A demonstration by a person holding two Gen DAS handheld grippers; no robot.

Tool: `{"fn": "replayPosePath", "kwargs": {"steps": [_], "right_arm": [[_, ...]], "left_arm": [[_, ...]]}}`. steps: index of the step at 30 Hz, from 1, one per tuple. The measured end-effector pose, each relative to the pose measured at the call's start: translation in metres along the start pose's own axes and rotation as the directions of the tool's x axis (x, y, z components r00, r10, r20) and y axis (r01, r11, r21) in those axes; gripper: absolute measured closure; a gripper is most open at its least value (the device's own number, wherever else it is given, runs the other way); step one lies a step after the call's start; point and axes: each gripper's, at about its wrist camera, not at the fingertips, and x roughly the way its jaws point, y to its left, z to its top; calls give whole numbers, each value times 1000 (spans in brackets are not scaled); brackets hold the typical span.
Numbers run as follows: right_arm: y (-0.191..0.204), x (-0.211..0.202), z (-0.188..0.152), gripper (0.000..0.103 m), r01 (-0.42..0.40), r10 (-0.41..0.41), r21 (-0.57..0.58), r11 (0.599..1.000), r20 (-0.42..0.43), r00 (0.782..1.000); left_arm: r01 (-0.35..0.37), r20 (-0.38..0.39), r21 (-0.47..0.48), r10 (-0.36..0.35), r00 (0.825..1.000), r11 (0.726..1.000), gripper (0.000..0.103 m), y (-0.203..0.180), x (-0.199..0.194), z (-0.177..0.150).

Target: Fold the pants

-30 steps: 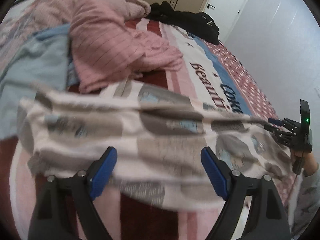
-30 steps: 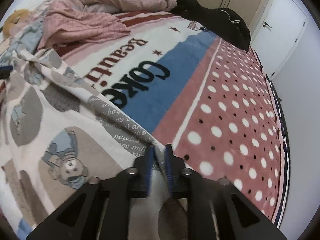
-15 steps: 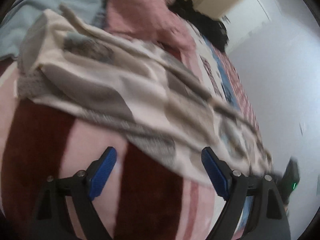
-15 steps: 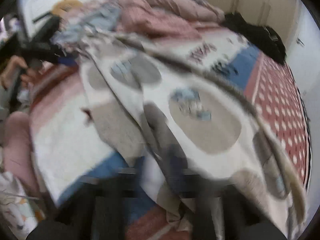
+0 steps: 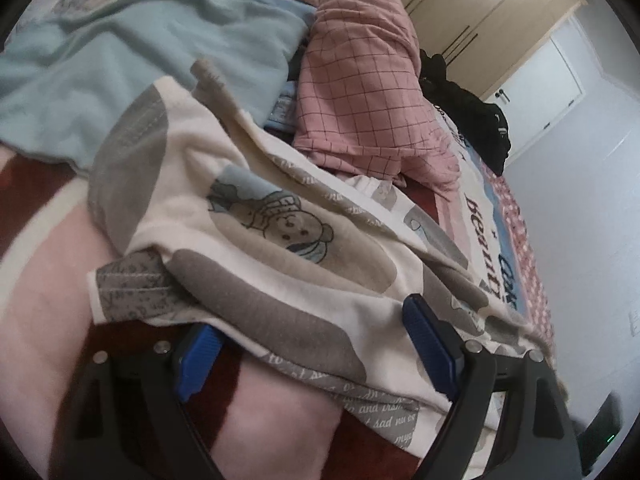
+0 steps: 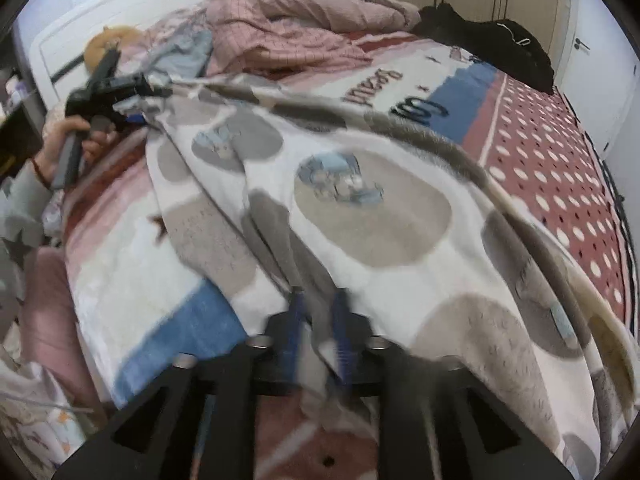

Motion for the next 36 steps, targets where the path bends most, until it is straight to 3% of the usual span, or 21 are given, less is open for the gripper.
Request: {"fn": "replayPosePath", "kwargs": {"steps": [3, 5, 7, 14, 21, 22, 23, 24, 32, 36], "right_arm": [[10, 13, 40, 77, -2, 4, -54, 999, 38, 999], [19, 27, 68, 61, -22, 26, -87, 996, 46, 999], [29, 45, 99, 55, -53, 60, -120, 991, 56, 997], [97, 135, 193, 55, -105, 119, -255, 961, 39, 992], [136, 209, 241, 55, -88, 98, -278, 956, 25, 995], [138, 215, 246, 67, -114, 123, -266, 957, 19, 992], [140, 219, 250, 98, -129, 137, -257, 958, 12, 990], [141, 224, 255, 103, -106, 111, -246, 963, 7, 994], [108, 233, 276, 102, 81, -78, -85, 993, 35, 996], [99, 242, 278, 99, 61, -61, -42, 997, -7, 998]], "left_arm": [[-37, -2, 48, 37, 999, 998, 19, -2, -1, 1], [-53, -1, 57, 53, 999, 997, 19, 2, -1, 3], [-36, -4, 47, 36, 999, 998, 19, 7, -2, 6], [12, -50, 96, -8, 999, 995, 19, 20, -11, 5], [-1, -38, 135, 6, 999, 991, 19, 33, -21, 8], [1, -39, 131, 4, 999, 991, 19, 36, -21, 9], [10, -45, 125, -5, 999, 992, 19, 38, -20, 9], [25, -50, 117, -19, 999, 993, 19, 41, -20, 8], [101, -97, 77, -93, 991, 992, 15, 44, -23, -1], [188, -138, 21, -184, 973, 982, 9, 46, -27, -10]]}}
